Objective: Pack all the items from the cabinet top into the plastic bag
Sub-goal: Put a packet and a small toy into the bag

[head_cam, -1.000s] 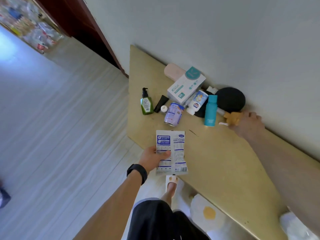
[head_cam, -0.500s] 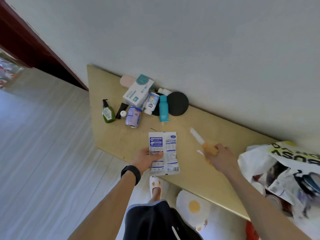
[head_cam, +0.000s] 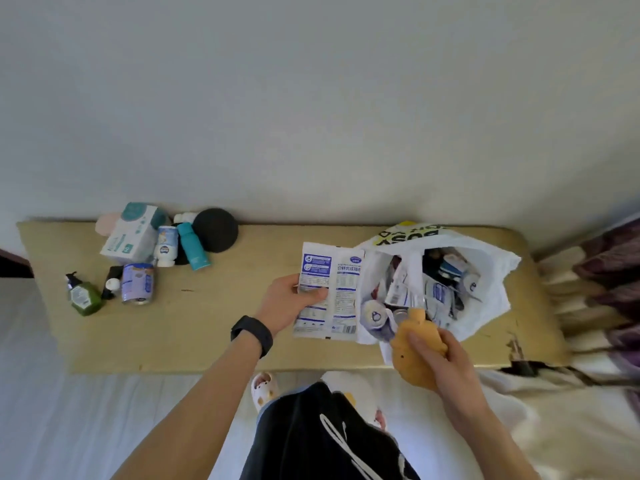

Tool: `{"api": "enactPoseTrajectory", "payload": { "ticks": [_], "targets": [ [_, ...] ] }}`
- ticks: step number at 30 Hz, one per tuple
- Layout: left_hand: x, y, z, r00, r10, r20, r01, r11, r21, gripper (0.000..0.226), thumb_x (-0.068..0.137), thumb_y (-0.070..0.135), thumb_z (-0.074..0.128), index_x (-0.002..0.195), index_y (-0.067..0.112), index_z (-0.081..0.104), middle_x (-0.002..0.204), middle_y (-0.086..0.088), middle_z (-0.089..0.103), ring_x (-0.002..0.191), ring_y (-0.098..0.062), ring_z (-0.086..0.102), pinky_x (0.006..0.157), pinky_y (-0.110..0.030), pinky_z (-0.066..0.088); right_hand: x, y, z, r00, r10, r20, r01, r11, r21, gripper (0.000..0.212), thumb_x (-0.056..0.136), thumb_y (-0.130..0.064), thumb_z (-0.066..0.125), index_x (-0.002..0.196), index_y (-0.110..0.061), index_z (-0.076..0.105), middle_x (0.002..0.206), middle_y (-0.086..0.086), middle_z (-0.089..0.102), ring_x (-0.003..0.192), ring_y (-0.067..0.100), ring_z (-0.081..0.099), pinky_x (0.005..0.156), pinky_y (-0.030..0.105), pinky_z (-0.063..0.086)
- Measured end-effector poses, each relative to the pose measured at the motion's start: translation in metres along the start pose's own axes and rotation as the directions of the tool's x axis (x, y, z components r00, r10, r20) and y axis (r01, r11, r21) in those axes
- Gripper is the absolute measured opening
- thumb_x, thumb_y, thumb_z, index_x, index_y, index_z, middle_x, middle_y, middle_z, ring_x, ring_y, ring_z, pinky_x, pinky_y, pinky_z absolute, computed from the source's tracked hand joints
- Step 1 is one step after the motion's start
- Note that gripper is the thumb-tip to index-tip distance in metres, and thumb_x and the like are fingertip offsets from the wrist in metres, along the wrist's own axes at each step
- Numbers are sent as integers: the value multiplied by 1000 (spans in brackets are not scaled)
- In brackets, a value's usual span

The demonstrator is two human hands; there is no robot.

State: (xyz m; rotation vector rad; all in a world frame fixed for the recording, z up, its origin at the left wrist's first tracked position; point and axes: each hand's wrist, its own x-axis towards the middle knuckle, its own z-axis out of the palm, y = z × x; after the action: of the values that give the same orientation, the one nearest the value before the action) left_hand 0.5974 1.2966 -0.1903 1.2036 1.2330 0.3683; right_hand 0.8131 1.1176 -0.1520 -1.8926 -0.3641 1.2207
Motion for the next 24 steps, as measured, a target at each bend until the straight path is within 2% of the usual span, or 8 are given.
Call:
{"api": "enactPoseTrajectory", "payload": {
  "ticks": [7,9,12,15,18,21,23,24],
  "targets": [
    [33,40,104,955,-119,272,-17,893,451,9,87,30,71,94,26,73,84,8,73,70,-11,67,57,-24,49,-5,45,-66,980,145,-139,-131,985,110,48,76,-54,76,114,-26,64,113,4,68,99,26,68,73,45,61],
    [45,44,133,944,-221,243,151,949,277,9,91,15,66,100,16,71,93,-4,74,76,-19,68,69,-34,58,-13,53,-73,976,146,-162,-124,983,137,49,75,-55,76,114,-25,65,113,6,67,99,27,66,63,41,61],
    [56,52,171,896,-345,279,384,918,-98,17,98,-1,50,104,9,62,96,-10,70,82,-24,66,71,-40,56,-26,56,-79,974,127,-189,-98,983,155,46,69,-62,73,105,-34,68,105,-3,72,96,21,68,80,49,59],
    [64,47,197,901,-354,250,360,933,24,18,98,5,48,112,3,60,106,-16,68,93,-27,64,79,-38,55,-32,55,-84,969,136,-208,-102,981,164,40,70,-62,73,100,-38,65,102,-7,72,95,18,69,86,50,57],
    [62,35,202,969,-185,165,84,871,485,50,96,17,54,143,8,39,141,-15,49,115,-29,54,90,-38,46,-28,48,-85,967,144,-210,-115,983,146,31,85,-50,69,105,-28,61,104,0,68,90,19,67,68,38,60],
    [51,24,176,974,210,83,-187,547,816,58,91,25,58,144,19,37,157,-13,25,142,-33,26,111,-43,29,-13,35,-83,973,143,-180,-129,988,89,33,91,-45,64,108,-18,58,96,4,66,76,19,64,54,30,51],
    [47,14,153,913,407,5,-165,359,919,71,82,24,65,145,22,34,160,-12,11,148,-33,7,116,-50,14,3,30,-79,974,146,-174,-138,989,59,37,92,-46,62,109,-13,58,92,8,63,69,21,60,51,29,46],
    [45,11,141,917,394,-62,-100,377,921,83,79,23,67,150,23,25,161,-12,6,148,-34,4,116,-52,11,13,27,-75,975,145,-167,-138,989,49,39,92,-46,61,110,-11,57,92,9,62,68,21,60,50,29,45]
  ]
}}
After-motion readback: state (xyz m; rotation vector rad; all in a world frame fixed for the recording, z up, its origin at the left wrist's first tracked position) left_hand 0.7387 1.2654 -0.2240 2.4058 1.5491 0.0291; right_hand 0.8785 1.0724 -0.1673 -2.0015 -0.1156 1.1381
